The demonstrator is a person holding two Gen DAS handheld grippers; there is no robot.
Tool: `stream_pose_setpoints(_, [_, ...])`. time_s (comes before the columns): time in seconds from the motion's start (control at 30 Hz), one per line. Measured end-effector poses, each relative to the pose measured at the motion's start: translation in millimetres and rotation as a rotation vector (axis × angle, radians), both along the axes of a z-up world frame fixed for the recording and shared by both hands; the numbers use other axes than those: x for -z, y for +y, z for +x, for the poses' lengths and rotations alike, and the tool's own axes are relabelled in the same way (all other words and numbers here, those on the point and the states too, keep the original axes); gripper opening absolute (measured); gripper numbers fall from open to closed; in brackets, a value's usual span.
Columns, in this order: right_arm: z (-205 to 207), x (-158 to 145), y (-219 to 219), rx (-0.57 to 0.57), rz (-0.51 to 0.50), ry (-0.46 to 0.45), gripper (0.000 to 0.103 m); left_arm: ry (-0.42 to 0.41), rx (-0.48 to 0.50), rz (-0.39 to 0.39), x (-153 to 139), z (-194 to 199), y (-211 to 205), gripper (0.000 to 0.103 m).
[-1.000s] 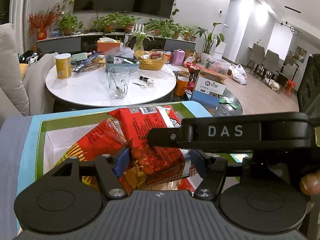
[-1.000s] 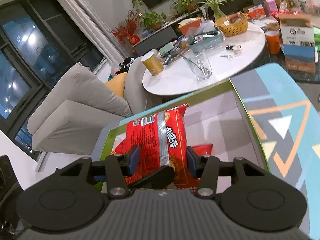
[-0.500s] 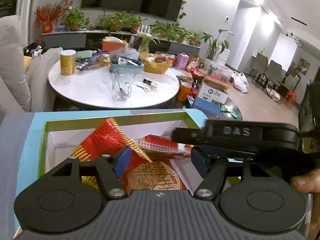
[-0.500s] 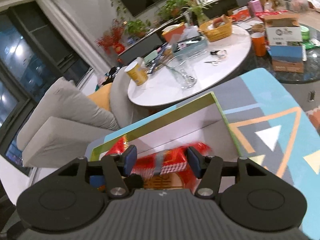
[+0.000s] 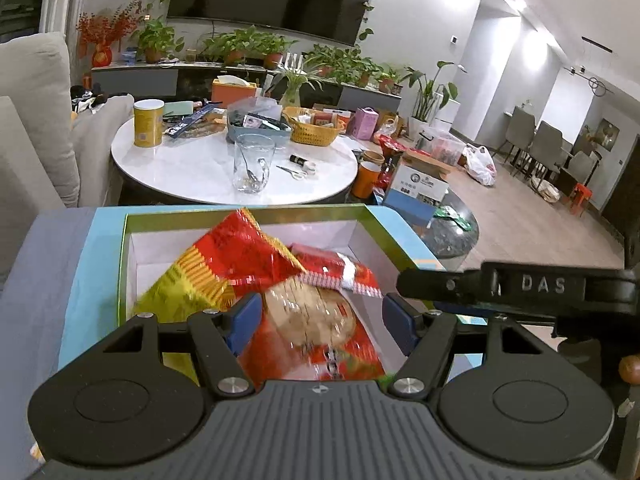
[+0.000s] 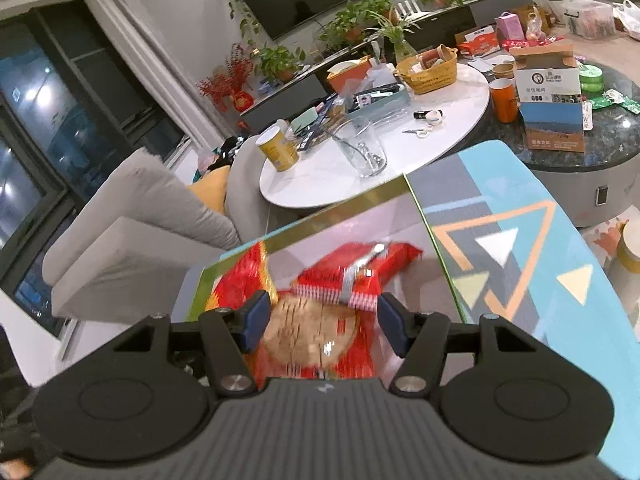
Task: Organize snacks
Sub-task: 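Grasp the light green bag beside the box with the right gripper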
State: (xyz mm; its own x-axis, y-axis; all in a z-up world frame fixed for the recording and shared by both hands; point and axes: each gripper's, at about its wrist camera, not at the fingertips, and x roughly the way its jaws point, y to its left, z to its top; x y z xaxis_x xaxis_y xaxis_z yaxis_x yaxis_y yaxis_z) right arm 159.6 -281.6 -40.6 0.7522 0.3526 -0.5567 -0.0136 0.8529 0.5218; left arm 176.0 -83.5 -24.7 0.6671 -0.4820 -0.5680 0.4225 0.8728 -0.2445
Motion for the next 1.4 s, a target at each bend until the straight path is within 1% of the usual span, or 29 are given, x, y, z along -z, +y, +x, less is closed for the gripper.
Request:
stream_pose_setpoints(0.23, [-33,11,-6,0.008,-0.026,0.039,0.072,0.018,0.06,0.011,4,-34,-1,0.064])
stream_pose_setpoints(0.4, [-47,21,-7,0.01,-0.013,0.081,0.072,0.051,0.089,0.015,13,-52,-7,0.065])
stream_pose_setpoints(0.67, [-67,30,-2,0.002,-0.005,0.114,0.072,0.082,0.111,0.02,23,-69,-9,0.065])
stream_pose_setpoints(0.87, [-75,38,5,-0.011,0.02,0.135,0.072,0.097,0.13,0.039,31,-82,-9,0.065])
stream_pose_setpoints(1.0, [-80,40,12,-0.025,0.005,0.14,0.072,0.111,0.122,0.041,36,-90,-4,0.065])
stream_pose_setpoints(1.23, [-94,44,26,-0.058,0.003,0.153,0.069,0.137,0.068,0.03,43,-99,19,0.065])
stream_pose_setpoints(1.4, [-104,42,36,-0.106,-0.007,0.149,0.069,0.142,0.076,0.034,46,-109,30,0.065])
